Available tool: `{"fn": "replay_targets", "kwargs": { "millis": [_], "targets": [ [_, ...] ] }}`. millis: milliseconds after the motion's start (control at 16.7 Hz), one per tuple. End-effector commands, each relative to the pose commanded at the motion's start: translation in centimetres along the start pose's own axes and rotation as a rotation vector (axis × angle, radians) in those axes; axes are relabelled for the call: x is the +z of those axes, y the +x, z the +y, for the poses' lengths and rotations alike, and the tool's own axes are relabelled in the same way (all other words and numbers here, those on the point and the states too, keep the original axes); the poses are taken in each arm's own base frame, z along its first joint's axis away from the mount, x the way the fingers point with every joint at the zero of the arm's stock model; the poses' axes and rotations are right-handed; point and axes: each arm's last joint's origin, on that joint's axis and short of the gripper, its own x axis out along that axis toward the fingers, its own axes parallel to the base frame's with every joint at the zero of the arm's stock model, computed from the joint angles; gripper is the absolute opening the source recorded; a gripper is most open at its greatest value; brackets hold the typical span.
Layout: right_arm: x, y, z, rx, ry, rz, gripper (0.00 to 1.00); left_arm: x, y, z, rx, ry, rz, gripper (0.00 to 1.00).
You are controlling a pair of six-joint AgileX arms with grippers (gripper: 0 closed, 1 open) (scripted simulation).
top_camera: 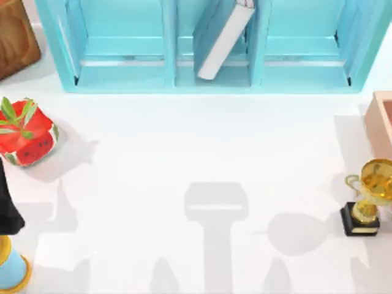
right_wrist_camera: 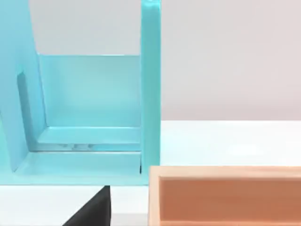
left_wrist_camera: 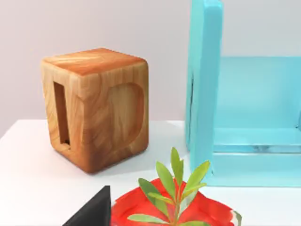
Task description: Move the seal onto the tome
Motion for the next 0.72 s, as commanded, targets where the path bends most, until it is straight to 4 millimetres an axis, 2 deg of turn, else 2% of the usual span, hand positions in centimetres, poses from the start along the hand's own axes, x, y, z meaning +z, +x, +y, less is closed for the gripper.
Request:
{"fn": "replay_targets", "kwargs": {
  "millis": [300,540,720],
  "targets": [
    [0.8,0.2,0.1,-0.001,0.010,0.001,1.00,0.0,0.0,0.0,0.000,0.000,0.000,1.00],
    [3.5,1.5,0.7,-0.003,0.044,0.004,1.00,0.0,0.0,0.0,0.000,0.000,0.000,1.00],
    [6.2,3.7,1.7,-0.004,0.081,0.007,1.00,0.0,0.0,0.0,0.000,0.000,0.000,1.00]
  ]
}}
